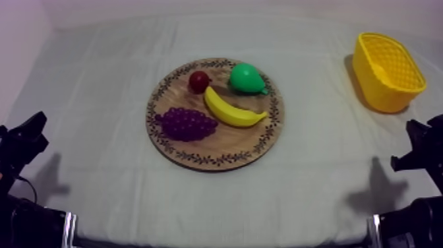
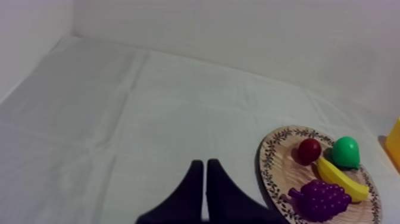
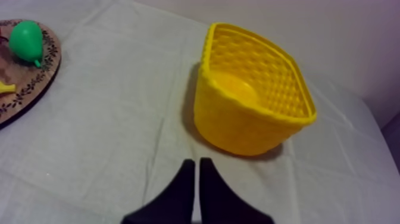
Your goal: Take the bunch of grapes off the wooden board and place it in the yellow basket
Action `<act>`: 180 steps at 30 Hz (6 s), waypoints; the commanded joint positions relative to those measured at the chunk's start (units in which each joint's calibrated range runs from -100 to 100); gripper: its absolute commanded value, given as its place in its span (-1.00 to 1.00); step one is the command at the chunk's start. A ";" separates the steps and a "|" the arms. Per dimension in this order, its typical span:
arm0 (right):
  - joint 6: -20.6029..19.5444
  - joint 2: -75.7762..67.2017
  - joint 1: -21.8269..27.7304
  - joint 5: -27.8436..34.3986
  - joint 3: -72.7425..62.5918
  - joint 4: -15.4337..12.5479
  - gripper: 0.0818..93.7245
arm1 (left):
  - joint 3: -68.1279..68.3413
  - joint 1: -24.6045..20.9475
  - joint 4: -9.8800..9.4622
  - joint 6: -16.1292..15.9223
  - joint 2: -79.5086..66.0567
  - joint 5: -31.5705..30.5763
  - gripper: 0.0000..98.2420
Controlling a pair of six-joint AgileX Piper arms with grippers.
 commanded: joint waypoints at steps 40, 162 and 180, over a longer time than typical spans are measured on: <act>2.16 21.34 -10.21 -2.13 -23.85 2.22 -0.99 | -0.04 -0.01 0.01 0.00 0.00 -0.03 -1.00; 14.79 119.20 -38.39 39.85 -104.11 -14.91 0.52 | -0.04 -0.01 0.01 0.00 0.00 -0.03 -1.00; 14.86 136.23 -38.56 38.92 -115.25 -16.02 0.49 | -0.04 -0.01 0.01 0.00 0.00 -0.03 -1.00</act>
